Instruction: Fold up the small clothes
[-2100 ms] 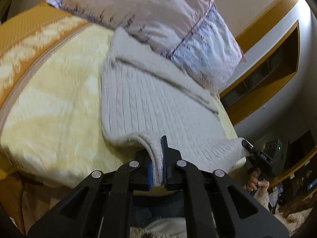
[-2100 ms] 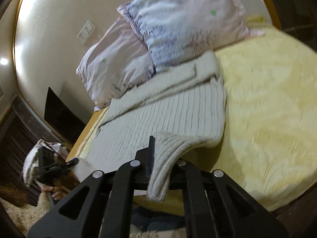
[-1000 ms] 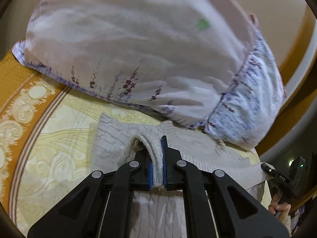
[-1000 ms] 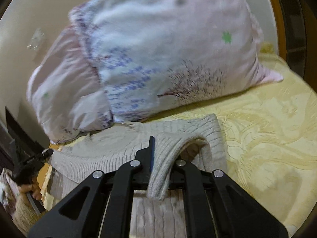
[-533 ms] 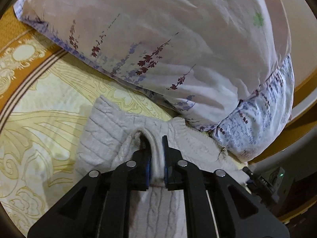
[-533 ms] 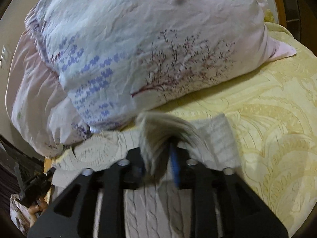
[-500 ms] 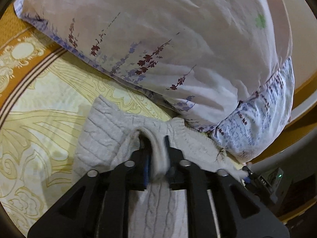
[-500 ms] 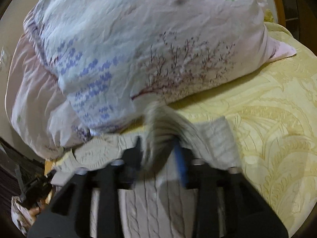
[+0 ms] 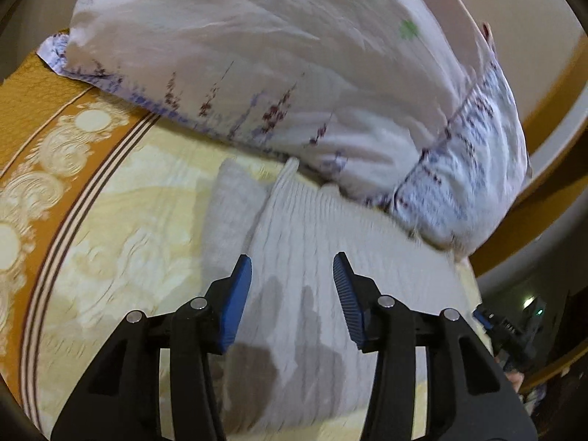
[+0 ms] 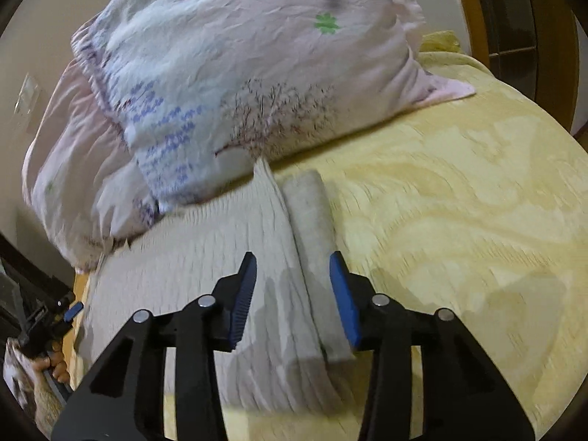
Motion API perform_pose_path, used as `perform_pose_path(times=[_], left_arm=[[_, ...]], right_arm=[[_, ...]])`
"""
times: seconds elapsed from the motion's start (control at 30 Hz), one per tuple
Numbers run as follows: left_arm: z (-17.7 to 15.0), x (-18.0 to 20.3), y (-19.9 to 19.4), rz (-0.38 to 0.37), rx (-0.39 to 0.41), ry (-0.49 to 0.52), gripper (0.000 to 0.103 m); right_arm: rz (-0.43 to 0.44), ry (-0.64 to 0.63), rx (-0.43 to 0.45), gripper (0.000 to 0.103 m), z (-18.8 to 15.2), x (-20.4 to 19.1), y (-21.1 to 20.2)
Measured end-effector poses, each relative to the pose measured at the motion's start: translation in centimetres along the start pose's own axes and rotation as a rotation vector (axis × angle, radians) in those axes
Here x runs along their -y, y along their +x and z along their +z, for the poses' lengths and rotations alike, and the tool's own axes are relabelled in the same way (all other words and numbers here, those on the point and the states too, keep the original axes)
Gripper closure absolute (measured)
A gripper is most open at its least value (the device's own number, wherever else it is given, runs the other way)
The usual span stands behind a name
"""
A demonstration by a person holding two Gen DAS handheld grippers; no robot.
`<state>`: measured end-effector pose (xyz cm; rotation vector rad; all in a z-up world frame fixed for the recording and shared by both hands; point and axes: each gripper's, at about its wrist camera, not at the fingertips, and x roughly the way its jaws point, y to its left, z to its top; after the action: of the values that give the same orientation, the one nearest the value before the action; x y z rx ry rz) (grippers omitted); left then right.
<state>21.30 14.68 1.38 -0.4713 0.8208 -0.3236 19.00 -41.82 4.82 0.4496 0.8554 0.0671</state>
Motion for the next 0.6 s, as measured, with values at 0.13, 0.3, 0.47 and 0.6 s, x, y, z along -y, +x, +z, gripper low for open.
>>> perform_pose_path(times=[0.13, 0.3, 0.47, 0.6], left_arm=[[-1.6, 0.2, -0.9, 0.035, 0.004, 0.067, 0.056], [-2.8, 0.0, -0.5, 0.071, -0.016, 0.086, 0.058], [-3.6, -0.2, 0.1, 0.088, -0.038, 0.085, 0.079], [-3.7, -0.7, 0.0, 0.069, -0.042, 0.053, 0.094]], right_arm=[[0.000, -0.051, -0.021, 0.063, -1.8, -0.5, -0.6], [-0.059, -0.090, -0.022, 0.067, -2.9, -0.3, -0.6], [-0.095, -0.147, -0.015, 0.090, -3.6, -0.9, -0.4], [-0.069, -0.127, 0.012, 0.096, -3.6, -1.0, -1.6]])
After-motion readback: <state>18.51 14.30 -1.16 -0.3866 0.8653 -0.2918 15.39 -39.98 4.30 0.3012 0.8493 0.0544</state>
